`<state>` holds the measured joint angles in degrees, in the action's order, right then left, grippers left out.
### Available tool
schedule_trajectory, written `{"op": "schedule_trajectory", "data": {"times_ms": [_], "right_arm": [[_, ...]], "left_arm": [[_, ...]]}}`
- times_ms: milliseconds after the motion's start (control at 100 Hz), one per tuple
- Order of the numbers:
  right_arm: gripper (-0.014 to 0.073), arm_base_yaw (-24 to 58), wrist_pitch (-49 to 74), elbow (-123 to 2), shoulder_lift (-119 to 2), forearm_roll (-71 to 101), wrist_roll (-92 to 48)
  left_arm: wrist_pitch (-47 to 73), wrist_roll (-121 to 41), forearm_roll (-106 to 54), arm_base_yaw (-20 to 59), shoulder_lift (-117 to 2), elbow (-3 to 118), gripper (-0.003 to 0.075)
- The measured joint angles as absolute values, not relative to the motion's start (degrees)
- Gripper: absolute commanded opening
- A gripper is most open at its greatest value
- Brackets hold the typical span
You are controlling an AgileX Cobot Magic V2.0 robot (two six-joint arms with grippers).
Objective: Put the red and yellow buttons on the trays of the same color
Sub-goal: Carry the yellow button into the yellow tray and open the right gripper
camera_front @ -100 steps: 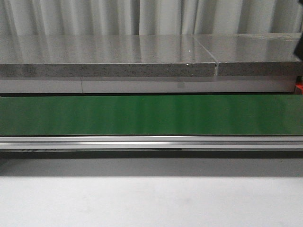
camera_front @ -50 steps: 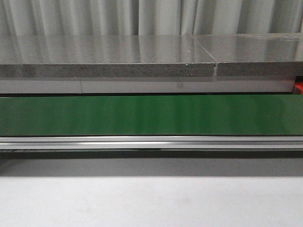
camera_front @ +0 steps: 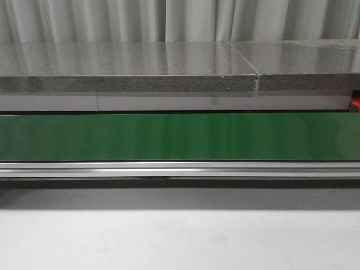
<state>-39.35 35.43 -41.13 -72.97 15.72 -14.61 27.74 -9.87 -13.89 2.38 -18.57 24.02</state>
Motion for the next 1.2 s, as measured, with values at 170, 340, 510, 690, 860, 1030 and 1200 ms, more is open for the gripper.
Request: {"op": "schedule_trajectory", "data": {"times_ms": [170,340,510,690,860,1030,1200], "right_arm": [[0.0099,-39.9,32.3,-40.7,-74.9,15.7,-14.6],[0.0099,-40.0,30.3,-40.6,-78.8,15.7,-14.1],[0.0099,-40.0,28.9,-40.6,-82.0,15.8,-14.0],[0.0128,-40.0,28.5,-40.6,-83.7,15.8,-14.0],[0.0406,-40.0,28.5,-40.6,-83.8,15.8,-13.9],[0.0666,-40.0,28.5,-40.6,-83.8,15.9,-13.9],[0.0653,-40.0,30.3,-41.9,-83.8,16.8,-13.9]], "left_arm": [[27.7,-9.9,-13.9,2.4,-18.6,24.0,-0.0019],[27.7,-9.9,-13.9,2.4,-18.6,24.0,-0.0019],[27.7,-9.9,-13.9,2.4,-18.6,24.0,-0.0019],[27.7,-9.9,-13.9,2.4,-18.6,24.0,-0.0019],[27.7,-9.9,-13.9,2.4,-18.6,24.0,-0.0019],[27.7,-9.9,-13.9,2.4,-18.6,24.0,-0.0019],[27.7,-9.9,-13.9,2.4,-18.6,24.0,-0.0019]]}}
